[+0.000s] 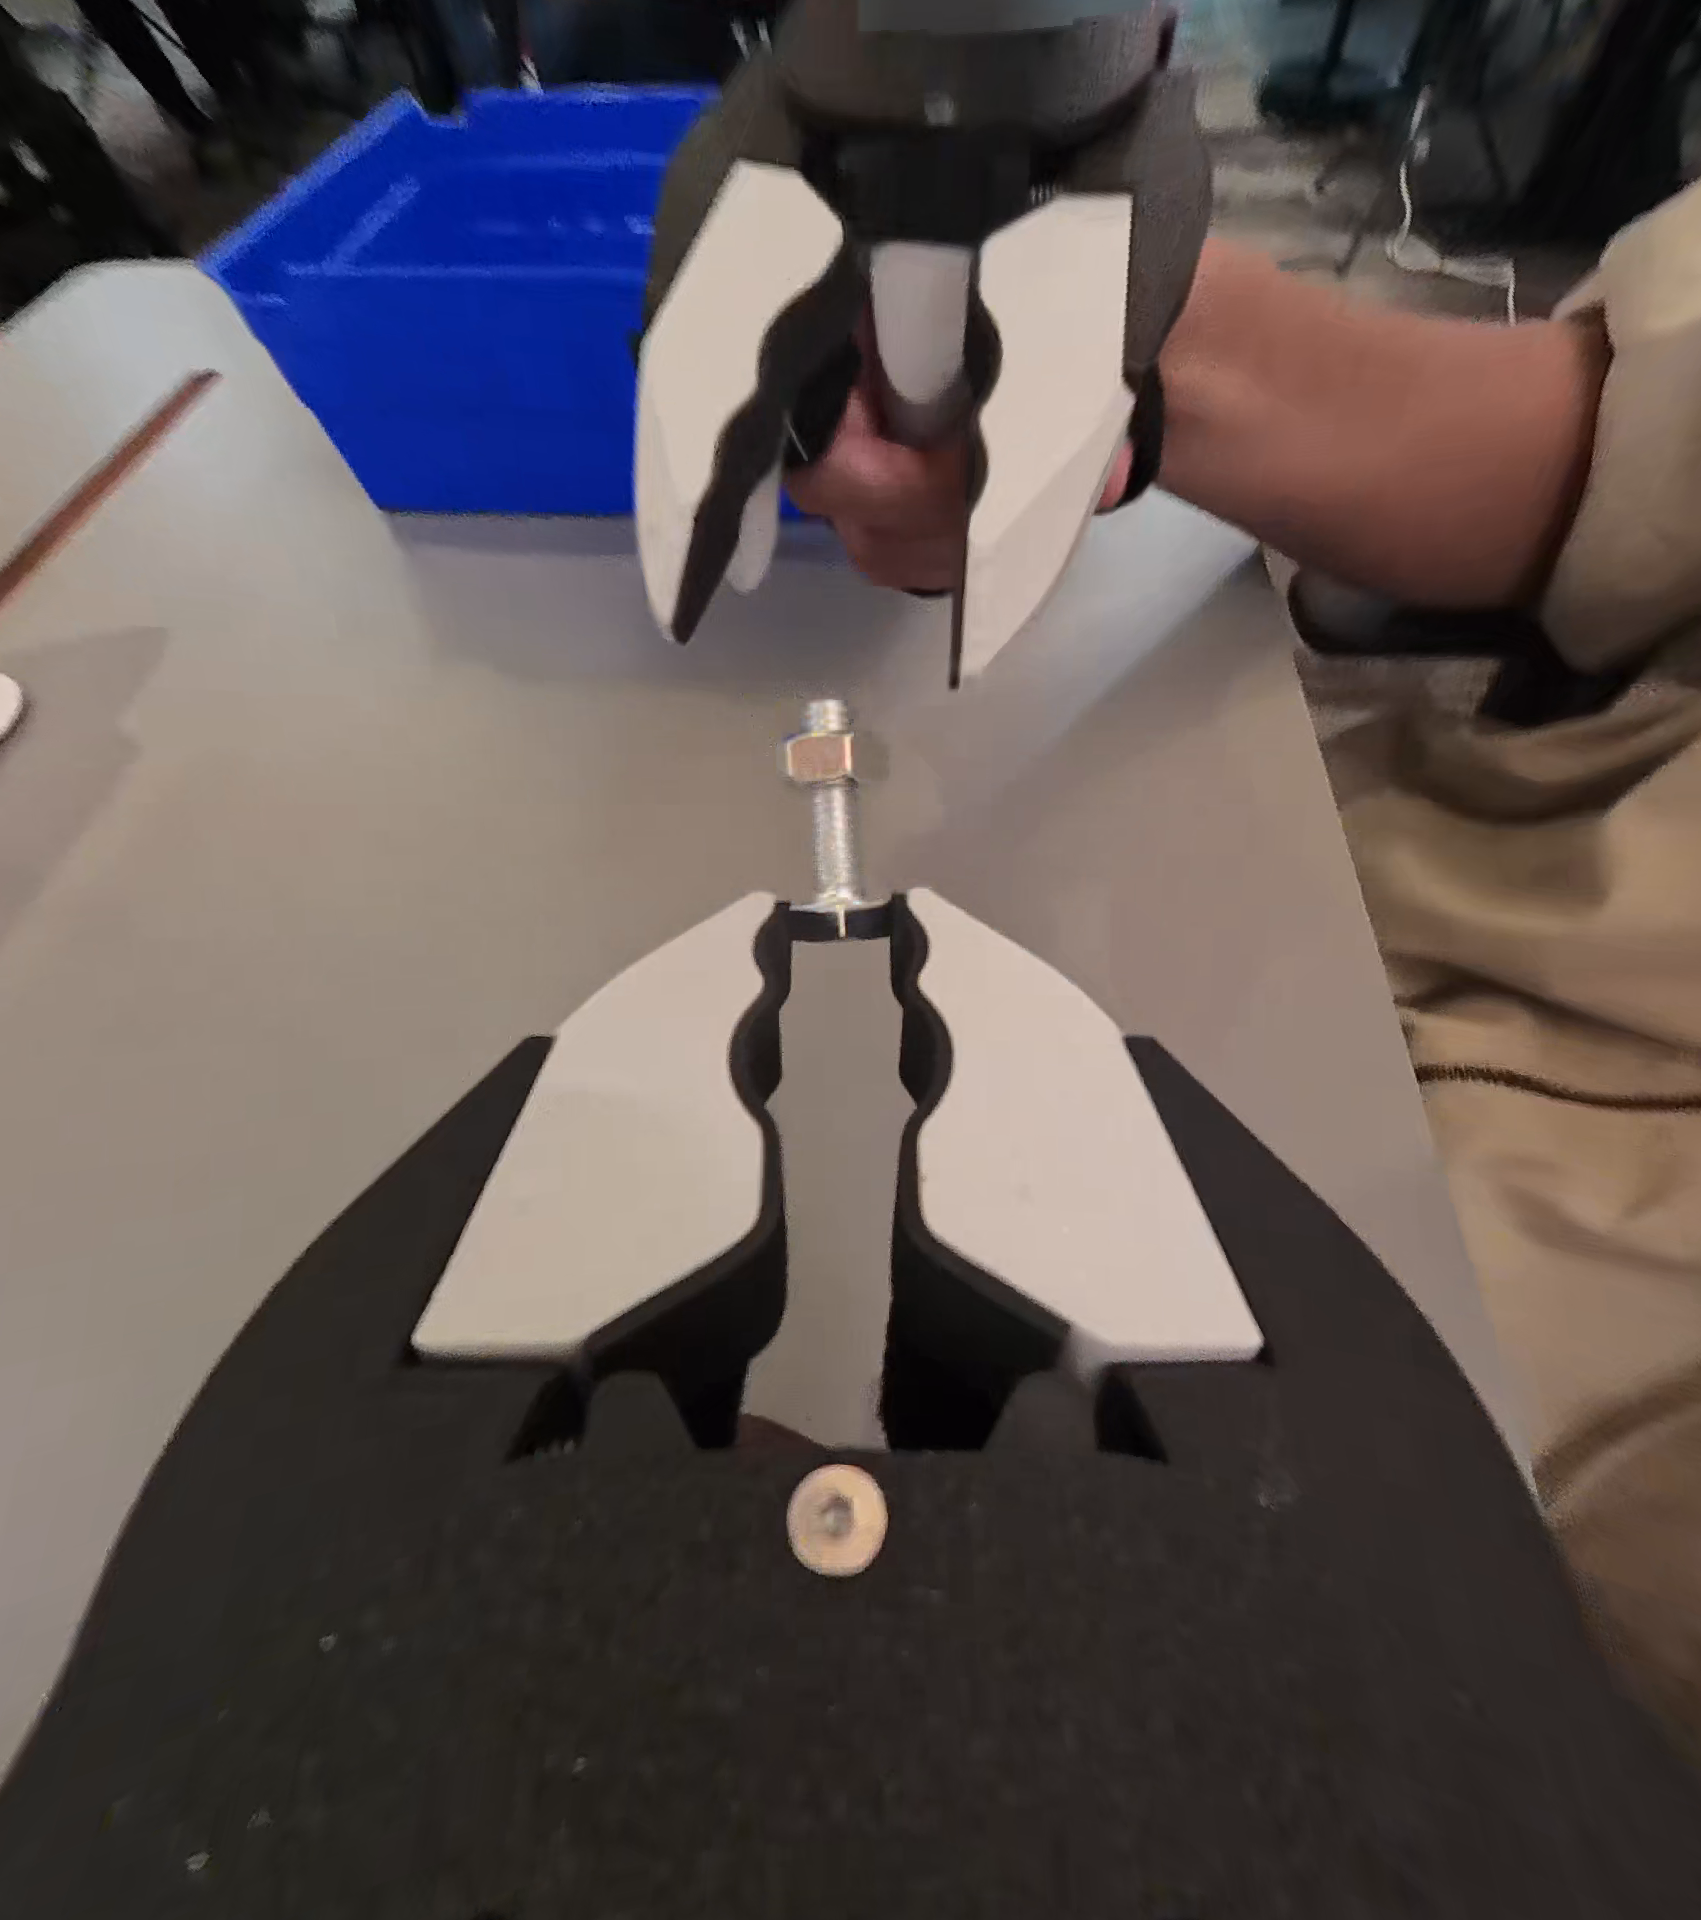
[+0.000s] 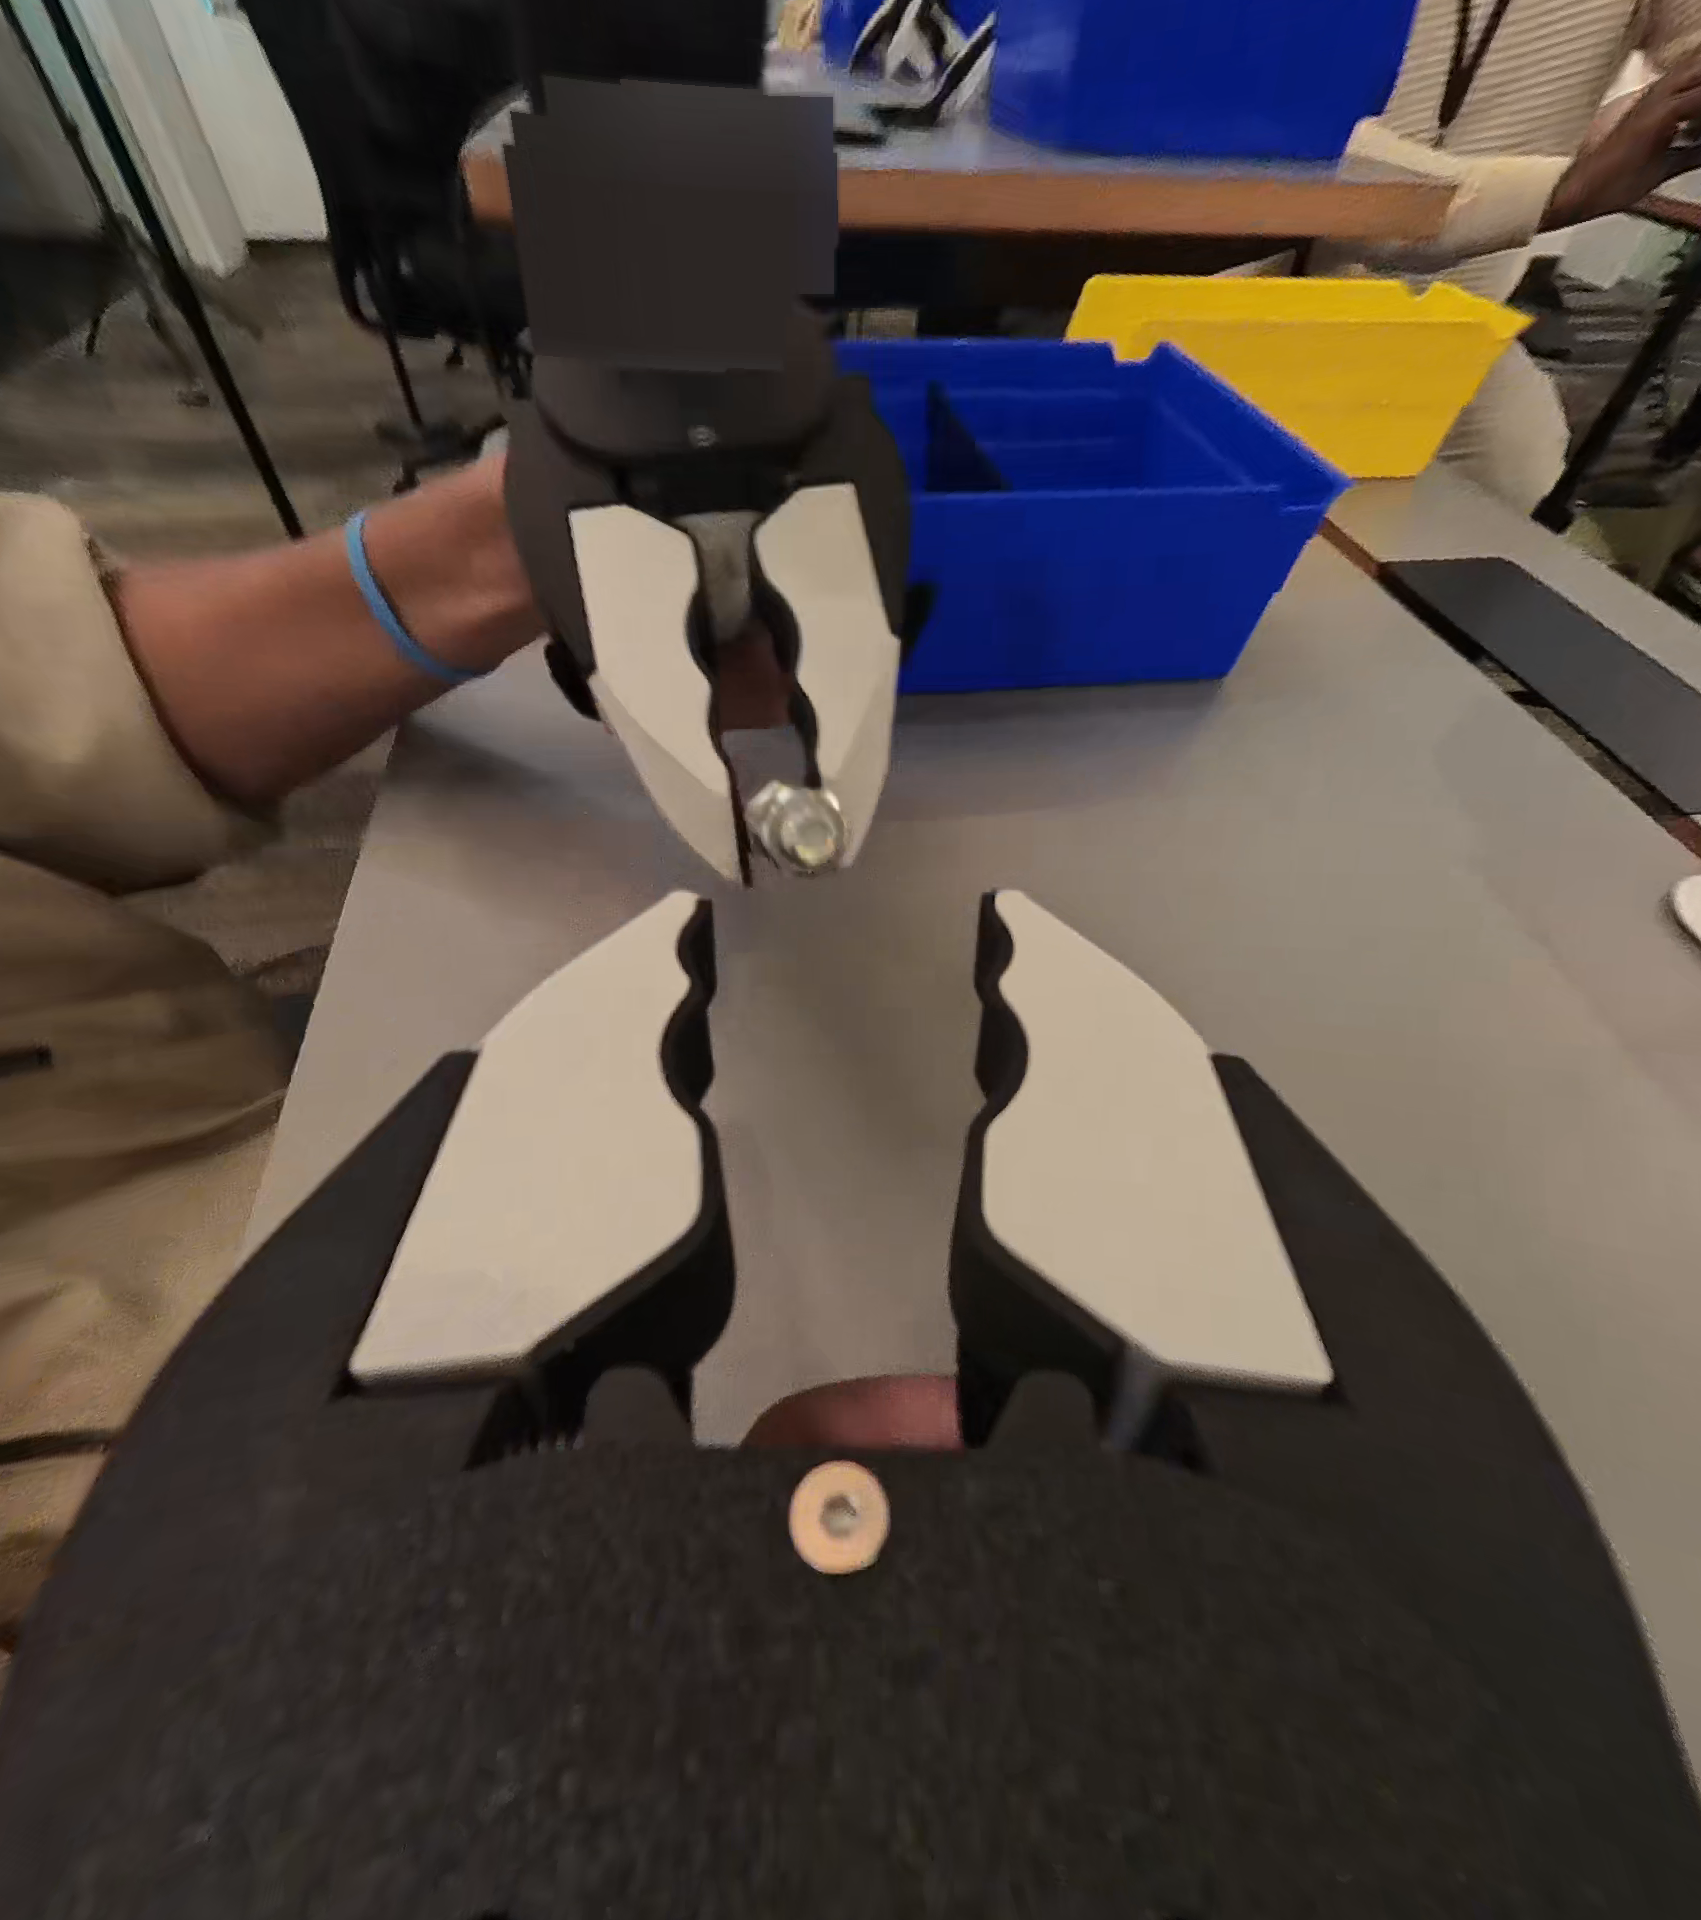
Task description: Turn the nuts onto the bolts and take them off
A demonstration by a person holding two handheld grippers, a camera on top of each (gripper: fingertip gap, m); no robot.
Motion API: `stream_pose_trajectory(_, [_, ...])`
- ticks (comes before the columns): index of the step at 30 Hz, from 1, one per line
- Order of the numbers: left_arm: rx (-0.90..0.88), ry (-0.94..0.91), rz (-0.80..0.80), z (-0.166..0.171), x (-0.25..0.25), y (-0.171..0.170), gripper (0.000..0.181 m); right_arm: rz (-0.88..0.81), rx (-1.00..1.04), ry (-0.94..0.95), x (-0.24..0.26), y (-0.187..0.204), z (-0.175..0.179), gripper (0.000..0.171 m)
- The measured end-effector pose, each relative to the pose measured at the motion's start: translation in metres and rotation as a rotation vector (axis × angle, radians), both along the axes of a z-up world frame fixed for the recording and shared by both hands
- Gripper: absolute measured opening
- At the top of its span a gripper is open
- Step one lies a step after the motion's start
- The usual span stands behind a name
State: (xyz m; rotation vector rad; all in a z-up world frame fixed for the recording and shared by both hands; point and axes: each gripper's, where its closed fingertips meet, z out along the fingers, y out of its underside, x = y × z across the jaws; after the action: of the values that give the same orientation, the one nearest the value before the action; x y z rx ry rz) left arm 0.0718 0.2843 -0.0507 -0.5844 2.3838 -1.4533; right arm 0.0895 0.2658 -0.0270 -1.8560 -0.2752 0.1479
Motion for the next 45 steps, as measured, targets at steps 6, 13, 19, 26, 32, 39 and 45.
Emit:
stream_pose_trajectory(6, [0.083, 0.045, -0.048, -0.023, -0.005, -0.013, 0.018, 0.06, -0.117, -0.058, -0.019, 0.009, -0.03, 0.046])
stream_pose_trajectory(13, [0.096, 0.059, -0.058, -0.029, -0.004, -0.018, 0.018, 0.089, -0.127, -0.075, -0.02, 0.008, -0.035, 0.019])
stream_pose_trajectory(19, [0.081, 0.038, -0.041, -0.028, 0.0, -0.019, 0.018, 0.086, -0.113, -0.073, -0.016, 0.007, -0.033, 0.019])
stream_pose_trajectory(26, [-0.001, -0.073, 0.043, -0.006, 0.014, -0.017, 0.044, 0.016, -0.064, -0.095, -0.001, 0.006, -0.024, 0.019])
stream_pose_trajectory(32, [-0.11, -0.219, 0.517, 0.014, 0.06, 0.019, 0.053, -0.172, 0.011, -0.054, 0.035, 0.01, -0.018, 0.019])
stream_pose_trajectory(39, [-0.186, -0.206, 0.973, -0.011, 0.081, 0.057, 0.049, -0.355, 0.051, -0.024, 0.06, 0.014, -0.021, 0.019])
stream_pose_trajectory(45, [-0.249, -0.198, 0.999, -0.01, 0.08, 0.066, 0.048, -0.37, 0.043, -0.016, 0.06, 0.017, -0.024, 0.019])
